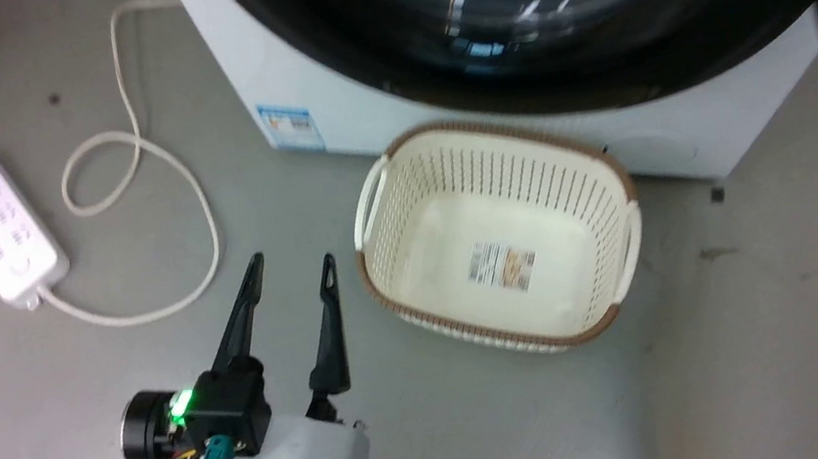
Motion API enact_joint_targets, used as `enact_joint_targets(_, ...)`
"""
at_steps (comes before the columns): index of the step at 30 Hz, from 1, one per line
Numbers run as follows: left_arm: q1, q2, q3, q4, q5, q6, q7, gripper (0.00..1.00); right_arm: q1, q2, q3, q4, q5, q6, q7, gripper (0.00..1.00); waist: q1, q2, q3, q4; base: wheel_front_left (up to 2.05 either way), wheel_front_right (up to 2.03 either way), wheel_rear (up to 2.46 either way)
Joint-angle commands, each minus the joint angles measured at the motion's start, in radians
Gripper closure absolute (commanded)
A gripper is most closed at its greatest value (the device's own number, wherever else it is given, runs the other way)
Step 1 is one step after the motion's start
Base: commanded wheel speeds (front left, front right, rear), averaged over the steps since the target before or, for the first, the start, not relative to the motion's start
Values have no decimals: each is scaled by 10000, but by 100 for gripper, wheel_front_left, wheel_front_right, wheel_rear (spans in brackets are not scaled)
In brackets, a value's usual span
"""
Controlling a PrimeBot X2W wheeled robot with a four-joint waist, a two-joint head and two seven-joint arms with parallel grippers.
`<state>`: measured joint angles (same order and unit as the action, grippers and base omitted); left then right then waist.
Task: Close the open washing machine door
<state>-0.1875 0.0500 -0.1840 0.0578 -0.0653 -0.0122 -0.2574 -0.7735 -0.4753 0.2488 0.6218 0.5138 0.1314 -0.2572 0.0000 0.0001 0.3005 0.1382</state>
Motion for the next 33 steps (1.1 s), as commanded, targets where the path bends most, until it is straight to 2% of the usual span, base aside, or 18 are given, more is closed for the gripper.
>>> enact_joint_targets(1,176,3,77,61,-53,-46,-43,0,434,156,-95,-180,-143,-7,-43,0,0,-1,-750,-348,0,0,0)
enact_joint_targets(6,641,4,384,323,-89,-243,-43,0,2272,794,-863,-1297,-837,-7,-44,0,0,-1,-1774,-738,0,0,0)
enact_joint_targets(13,1146,4,773,624,-241,-419,-43,0,4644,2256,-2620,-2981,-2061,-7,-44,0,0,-1,-2576,-1169,0,0,0)
enact_joint_targets(18,1349,4,919,888,-279,-523,-43,0,6041,3114,-3043,-4104,-3458,-7,-45,0,0,-1,-2878,-1352,0,0,0)
enact_joint_targets(22,1413,3,904,1095,-175,-569,-43,0,6927,3774,-3381,-4663,-4055,-7,-45,0,0,-1,-3010,-1416,0,0,0)
enact_joint_targets(26,1495,3,862,1249,-34,-568,-43,0,7496,4105,-3611,-4823,-4214,-7,-45,0,0,-1,-3074,-1433,0,0,0)
enact_joint_targets(33,1559,3,817,1446,18,-475,-43,0,7836,4234,-3542,-4671,-4315,-7,-45,0,0,-1,-3109,-1385,0,0,0)
